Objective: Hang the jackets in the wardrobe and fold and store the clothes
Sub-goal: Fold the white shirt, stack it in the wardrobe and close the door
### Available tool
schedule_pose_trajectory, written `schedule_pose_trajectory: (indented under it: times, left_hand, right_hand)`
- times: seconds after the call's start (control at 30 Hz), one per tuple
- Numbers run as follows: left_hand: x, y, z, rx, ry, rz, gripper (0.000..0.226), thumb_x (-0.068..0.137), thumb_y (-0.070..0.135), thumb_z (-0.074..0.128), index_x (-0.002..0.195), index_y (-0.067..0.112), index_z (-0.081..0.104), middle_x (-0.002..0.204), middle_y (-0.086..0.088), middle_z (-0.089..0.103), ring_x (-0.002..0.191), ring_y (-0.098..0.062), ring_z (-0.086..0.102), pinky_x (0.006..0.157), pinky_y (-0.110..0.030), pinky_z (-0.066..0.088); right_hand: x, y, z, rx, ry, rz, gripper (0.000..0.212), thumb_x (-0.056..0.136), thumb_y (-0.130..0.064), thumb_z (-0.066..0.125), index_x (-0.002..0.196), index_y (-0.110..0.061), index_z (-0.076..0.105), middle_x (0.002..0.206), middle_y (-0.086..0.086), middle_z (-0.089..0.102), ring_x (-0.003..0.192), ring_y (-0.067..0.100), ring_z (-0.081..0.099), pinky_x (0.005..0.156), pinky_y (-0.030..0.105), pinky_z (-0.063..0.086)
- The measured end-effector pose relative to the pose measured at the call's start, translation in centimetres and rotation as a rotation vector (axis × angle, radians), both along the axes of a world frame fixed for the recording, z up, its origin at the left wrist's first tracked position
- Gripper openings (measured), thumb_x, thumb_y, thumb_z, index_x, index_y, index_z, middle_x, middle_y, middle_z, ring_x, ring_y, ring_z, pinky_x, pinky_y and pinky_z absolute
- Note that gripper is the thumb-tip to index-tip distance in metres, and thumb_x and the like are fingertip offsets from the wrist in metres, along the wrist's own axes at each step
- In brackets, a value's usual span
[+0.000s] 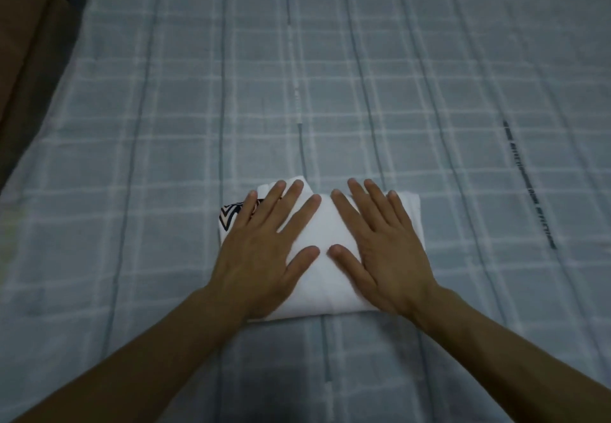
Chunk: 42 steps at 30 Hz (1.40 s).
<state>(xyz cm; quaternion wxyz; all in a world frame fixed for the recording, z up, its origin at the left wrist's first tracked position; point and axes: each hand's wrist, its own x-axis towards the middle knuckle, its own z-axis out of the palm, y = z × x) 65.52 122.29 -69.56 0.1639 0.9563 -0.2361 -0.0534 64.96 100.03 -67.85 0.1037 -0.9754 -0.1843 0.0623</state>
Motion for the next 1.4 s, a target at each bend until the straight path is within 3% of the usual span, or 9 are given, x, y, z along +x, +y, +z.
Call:
schedule_pose_trajectory:
  times: [0.37,0.57,0.67,0.8,0.87,0.93,1.03,1.2,1.4]
  left_hand:
    - [2.8,-0.2,-1.0,-0.012,0.077,-0.009,0.065,0.101,0.058,0.018,0.158,0.027,0.016,0.165,-0.002,0.019,0.153,-0.021,0.013,0.122,-0.054,0.015]
    - [2.0,-0.3,-0.7,-0.044,0.008,0.01,0.067,0.101,0.058,0.018,0.159,0.024,0.013,0.167,-0.004,0.013,0.154,-0.023,0.008,0.123,-0.052,0.01]
    - [0.7,-0.4,0.5,-0.124,-0.1,0.039,0.066,0.1,0.048,0.041,0.154,0.011,0.032,0.161,-0.012,0.029,0.149,-0.03,0.024,0.12,-0.053,0.018]
    - [-3.1,-0.3,2.3,-0.282,-0.301,0.024,0.038,0.087,0.027,0.068,0.116,0.003,0.068,0.125,-0.017,0.062,0.114,-0.035,0.057,0.1,-0.043,0.04]
    - [-4.9,0.2,2.2,-0.228,-0.225,-0.02,0.049,0.081,0.039,0.075,0.117,0.006,0.069,0.126,-0.015,0.062,0.113,-0.033,0.057,0.098,-0.042,0.042]
    - [-6.0,0.7,1.5,-0.138,-0.106,-0.041,0.073,0.073,0.052,0.078,0.131,0.011,0.062,0.139,-0.013,0.055,0.124,-0.032,0.052,0.104,-0.045,0.041]
    - [-5.8,0.6,0.8,-0.047,-0.099,-0.078,0.079,0.068,0.038,0.081,0.139,0.014,0.055,0.145,-0.013,0.05,0.126,-0.033,0.048,0.106,-0.048,0.039]
    - [-4.3,-0.3,0.9,-0.03,-0.32,-0.084,0.054,0.07,0.001,0.065,0.124,0.006,0.065,0.126,-0.019,0.062,0.106,-0.04,0.059,0.084,-0.046,0.047]
    - [-2.4,0.5,4.6,-0.079,-0.35,0.001,0.058,0.053,0.001,0.079,0.108,0.009,0.065,0.104,-0.01,0.065,0.085,-0.034,0.059,0.058,-0.038,0.047]
  right_hand:
    - [3.1,-0.4,-1.8,0.078,0.023,-0.015,0.067,0.099,-0.058,0.024,0.156,-0.023,0.022,0.163,0.002,0.022,0.152,0.019,0.012,0.122,0.048,0.011]
    - [2.2,-0.4,-1.3,0.132,-0.043,-0.017,0.064,0.1,-0.054,0.027,0.156,-0.022,0.022,0.164,0.003,0.015,0.152,0.021,0.007,0.122,0.05,0.011]
    - [0.8,-0.3,-0.4,0.208,-0.122,0.034,0.056,0.101,-0.039,0.042,0.152,-0.016,0.035,0.162,0.008,0.021,0.152,0.025,0.013,0.121,0.051,0.016]
    - [-3.2,-0.6,0.9,0.307,-0.213,0.091,0.034,0.098,-0.02,0.054,0.127,-0.005,0.063,0.147,0.015,0.048,0.141,0.032,0.038,0.113,0.048,0.034]
    - [-5.4,-1.2,1.3,0.25,-0.154,0.098,0.044,0.095,-0.032,0.059,0.132,-0.008,0.059,0.15,0.013,0.044,0.142,0.031,0.036,0.112,0.05,0.035]
    - [-6.7,-1.8,1.3,0.093,-0.085,0.086,0.071,0.087,-0.047,0.067,0.147,-0.016,0.043,0.16,0.01,0.028,0.149,0.029,0.023,0.115,0.052,0.029]
    - [-6.8,-2.2,0.4,-0.033,-0.09,0.068,0.087,0.079,-0.035,0.074,0.154,-0.024,0.03,0.163,0.007,0.018,0.151,0.028,0.015,0.118,0.054,0.023]
    - [-5.3,-1.9,-0.6,-0.082,-0.162,0.052,0.088,0.071,-0.02,0.075,0.151,-0.019,0.037,0.158,0.01,0.031,0.146,0.033,0.029,0.115,0.053,0.026]
    - [-2.5,-1.3,3.7,0.014,-0.231,0.046,0.07,0.061,-0.022,0.086,0.124,-0.013,0.059,0.125,0.011,0.061,0.111,0.032,0.059,0.084,0.043,0.044]
